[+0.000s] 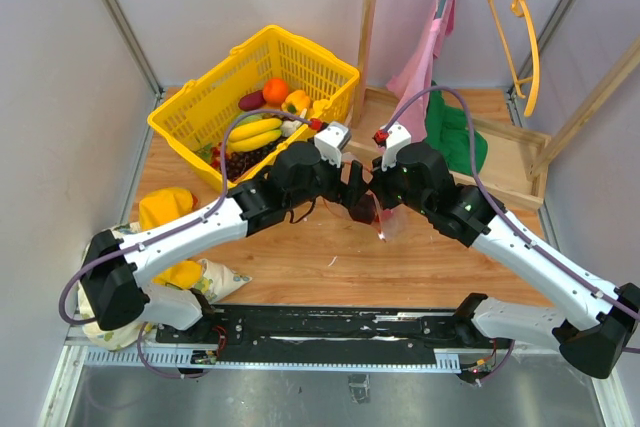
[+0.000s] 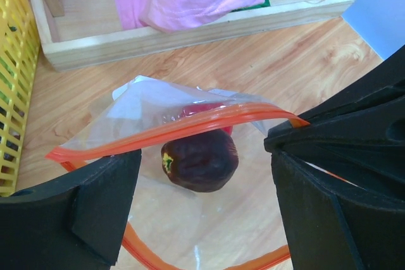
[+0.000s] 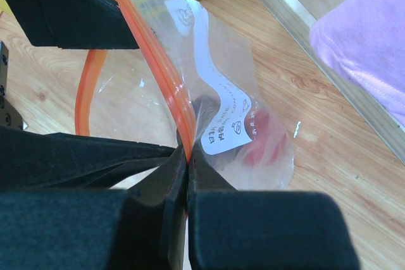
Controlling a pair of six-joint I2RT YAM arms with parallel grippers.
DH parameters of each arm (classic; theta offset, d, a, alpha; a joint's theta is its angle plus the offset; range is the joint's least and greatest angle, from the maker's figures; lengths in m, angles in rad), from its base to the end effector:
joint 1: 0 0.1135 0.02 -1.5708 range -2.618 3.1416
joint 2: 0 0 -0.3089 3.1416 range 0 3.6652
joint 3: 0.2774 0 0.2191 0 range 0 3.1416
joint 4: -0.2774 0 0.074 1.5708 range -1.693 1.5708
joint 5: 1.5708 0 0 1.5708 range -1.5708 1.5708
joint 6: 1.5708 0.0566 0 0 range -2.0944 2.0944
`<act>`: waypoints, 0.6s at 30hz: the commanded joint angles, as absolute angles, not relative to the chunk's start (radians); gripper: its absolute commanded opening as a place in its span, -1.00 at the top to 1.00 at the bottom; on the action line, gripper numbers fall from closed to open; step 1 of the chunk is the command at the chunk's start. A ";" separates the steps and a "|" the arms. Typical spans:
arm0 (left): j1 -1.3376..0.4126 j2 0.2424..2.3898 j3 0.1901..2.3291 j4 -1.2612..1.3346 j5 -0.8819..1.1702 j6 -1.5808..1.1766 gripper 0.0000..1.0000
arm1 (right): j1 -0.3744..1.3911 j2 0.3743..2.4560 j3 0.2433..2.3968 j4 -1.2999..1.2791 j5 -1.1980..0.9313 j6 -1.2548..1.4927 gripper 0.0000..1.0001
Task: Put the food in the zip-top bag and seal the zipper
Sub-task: Place the fake fruit in the zipper food storage bag.
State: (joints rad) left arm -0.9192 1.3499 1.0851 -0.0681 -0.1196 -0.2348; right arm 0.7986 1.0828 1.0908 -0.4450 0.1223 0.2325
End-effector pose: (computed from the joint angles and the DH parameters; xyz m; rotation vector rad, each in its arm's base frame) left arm 0.1839 -0.2300 0.3751 0.5778 1.8706 -0.6619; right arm 0.1468 0.1409 0.3929 -0.4943 1.9846 0.5325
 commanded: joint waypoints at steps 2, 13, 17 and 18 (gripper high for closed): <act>-0.931 1.300 1.147 -0.150 -0.118 -0.307 -0.75 | 0.784 1.072 1.110 -0.435 0.144 0.243 0.99; -0.934 1.151 1.141 -0.381 -0.134 -0.426 -0.66 | 0.785 1.078 1.116 -0.449 0.176 0.241 0.99; -0.934 1.144 1.112 -0.426 -0.158 -0.462 -0.62 | 0.785 1.078 1.115 -0.450 0.174 0.242 0.99; -0.934 1.146 1.100 -0.427 -0.165 -0.476 -0.61 | 0.785 1.077 1.117 -0.450 0.172 0.242 0.99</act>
